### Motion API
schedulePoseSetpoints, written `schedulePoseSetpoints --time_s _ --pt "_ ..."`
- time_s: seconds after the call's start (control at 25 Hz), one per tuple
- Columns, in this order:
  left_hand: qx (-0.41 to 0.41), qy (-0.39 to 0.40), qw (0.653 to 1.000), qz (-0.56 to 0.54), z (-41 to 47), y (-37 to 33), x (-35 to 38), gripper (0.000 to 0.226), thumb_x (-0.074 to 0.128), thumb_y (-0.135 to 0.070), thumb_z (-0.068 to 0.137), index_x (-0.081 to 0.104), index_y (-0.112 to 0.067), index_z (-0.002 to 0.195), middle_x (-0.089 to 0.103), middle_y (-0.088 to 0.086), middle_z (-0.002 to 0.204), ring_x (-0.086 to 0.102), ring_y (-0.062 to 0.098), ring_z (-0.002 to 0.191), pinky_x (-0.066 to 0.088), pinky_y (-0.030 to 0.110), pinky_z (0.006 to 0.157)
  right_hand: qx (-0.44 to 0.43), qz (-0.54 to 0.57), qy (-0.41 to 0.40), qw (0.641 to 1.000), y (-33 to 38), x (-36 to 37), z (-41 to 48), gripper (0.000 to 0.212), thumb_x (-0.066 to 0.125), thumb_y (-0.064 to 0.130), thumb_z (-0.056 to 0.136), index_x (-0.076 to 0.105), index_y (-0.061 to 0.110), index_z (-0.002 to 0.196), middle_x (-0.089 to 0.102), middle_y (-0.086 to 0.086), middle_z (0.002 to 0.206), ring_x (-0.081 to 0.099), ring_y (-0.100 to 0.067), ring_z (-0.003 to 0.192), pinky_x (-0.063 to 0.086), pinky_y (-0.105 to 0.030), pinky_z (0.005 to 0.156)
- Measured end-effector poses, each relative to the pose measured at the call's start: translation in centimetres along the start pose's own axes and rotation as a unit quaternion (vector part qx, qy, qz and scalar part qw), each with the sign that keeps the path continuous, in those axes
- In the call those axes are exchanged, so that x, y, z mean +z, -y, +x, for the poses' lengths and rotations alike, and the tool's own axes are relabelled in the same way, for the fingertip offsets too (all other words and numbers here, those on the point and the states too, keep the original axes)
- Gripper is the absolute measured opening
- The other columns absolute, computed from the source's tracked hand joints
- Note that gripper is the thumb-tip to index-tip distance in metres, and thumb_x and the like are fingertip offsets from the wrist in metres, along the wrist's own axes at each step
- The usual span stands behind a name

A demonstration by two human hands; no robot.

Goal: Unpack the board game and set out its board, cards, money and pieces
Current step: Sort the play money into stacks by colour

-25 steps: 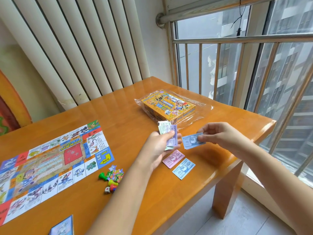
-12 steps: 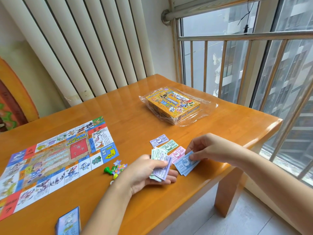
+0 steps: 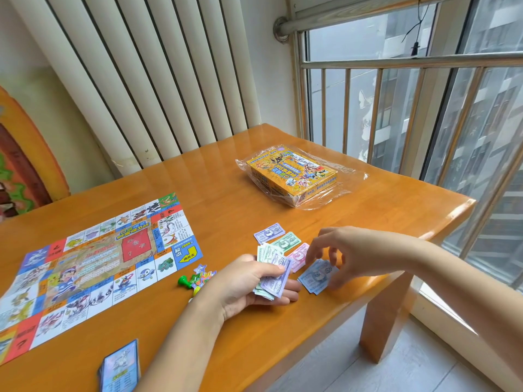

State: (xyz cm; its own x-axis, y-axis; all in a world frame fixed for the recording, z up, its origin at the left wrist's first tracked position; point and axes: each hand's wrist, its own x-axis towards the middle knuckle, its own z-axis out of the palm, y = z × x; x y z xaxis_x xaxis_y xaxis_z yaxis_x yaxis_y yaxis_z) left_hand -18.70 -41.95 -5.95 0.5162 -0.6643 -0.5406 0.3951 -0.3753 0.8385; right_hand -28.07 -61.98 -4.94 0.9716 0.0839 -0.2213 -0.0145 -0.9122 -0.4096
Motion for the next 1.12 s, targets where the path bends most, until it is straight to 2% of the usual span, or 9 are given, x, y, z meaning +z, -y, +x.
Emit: schedulePoseSetpoints --time_s 0.16,0.32,0.44,0.64,0.8,1.12 --pt "0.001 0.001 1.0 0.0 0.2 0.0 -0.1 0.034 0.052 -0.003 0.093 0.043 0.006 0.125 0.069 0.027 0.097 0.07 0.038 0.088 0.06 0.033 0.062 -0.01 -0.074 0.04 0.996 0.6 -0.3 0.2 0.05 0.075 0.033 0.075 0.053 0.04 0.12 0.046 0.014 0.107 0.053 -0.007 0.093 0.047 -0.024 0.079" --pt "0.003 0.006 1.0 0.0 0.3 0.0 0.0 0.034 0.051 -0.003 0.093 0.043 0.005 0.126 0.069 0.027 0.098 0.069 0.038 0.089 0.06 0.033 0.063 -0.024 -0.103 0.044 0.993 1.1 -0.5 0.9 0.042 0.073 0.03 0.075 0.056 0.036 0.114 0.046 0.014 0.102 0.049 -0.008 0.093 0.046 -0.027 0.082" --pt "0.004 0.007 1.0 0.002 0.4 0.0 0.1 0.032 0.051 -0.003 0.094 0.045 0.005 0.124 0.069 0.027 0.098 0.069 0.038 0.089 0.06 0.033 0.063 -0.031 -0.117 0.038 0.992 1.2 -0.3 1.5 0.039 0.072 0.028 0.075 0.057 0.033 0.11 0.045 0.012 0.103 0.047 -0.008 0.093 0.043 -0.023 0.077" --pt "0.006 0.008 1.0 0.007 0.2 -0.1 0.0 0.026 0.05 -0.003 0.094 0.052 0.004 0.119 0.07 0.026 0.099 0.069 0.037 0.088 0.059 0.033 0.065 -0.037 -0.106 0.041 0.993 1.2 -0.2 1.8 0.04 0.07 0.024 0.077 0.056 0.034 0.112 0.051 0.008 0.108 0.05 -0.01 0.096 0.043 -0.023 0.074" --pt "0.003 0.009 1.0 0.004 0.3 -0.2 0.0 0.028 0.05 -0.003 0.093 0.051 0.004 0.12 0.069 0.026 0.1 0.069 0.037 0.089 0.059 0.033 0.065 -0.042 -0.087 0.035 0.995 1.2 -0.1 1.8 0.039 0.07 0.023 0.076 0.057 0.035 0.111 0.052 0.008 0.106 0.053 -0.01 0.096 0.049 -0.03 0.08" --pt "-0.008 0.02 1.0 0.0 0.0 0.1 -0.1 0.029 0.051 -0.003 0.093 0.05 0.006 0.12 0.069 0.028 0.099 0.071 0.034 0.08 0.059 0.033 0.063 -0.048 -0.077 0.023 0.996 0.7 0.1 2.0 0.04 0.074 0.037 0.074 0.055 0.036 0.11 0.051 0.012 0.102 0.052 -0.009 0.093 0.049 -0.031 0.082"
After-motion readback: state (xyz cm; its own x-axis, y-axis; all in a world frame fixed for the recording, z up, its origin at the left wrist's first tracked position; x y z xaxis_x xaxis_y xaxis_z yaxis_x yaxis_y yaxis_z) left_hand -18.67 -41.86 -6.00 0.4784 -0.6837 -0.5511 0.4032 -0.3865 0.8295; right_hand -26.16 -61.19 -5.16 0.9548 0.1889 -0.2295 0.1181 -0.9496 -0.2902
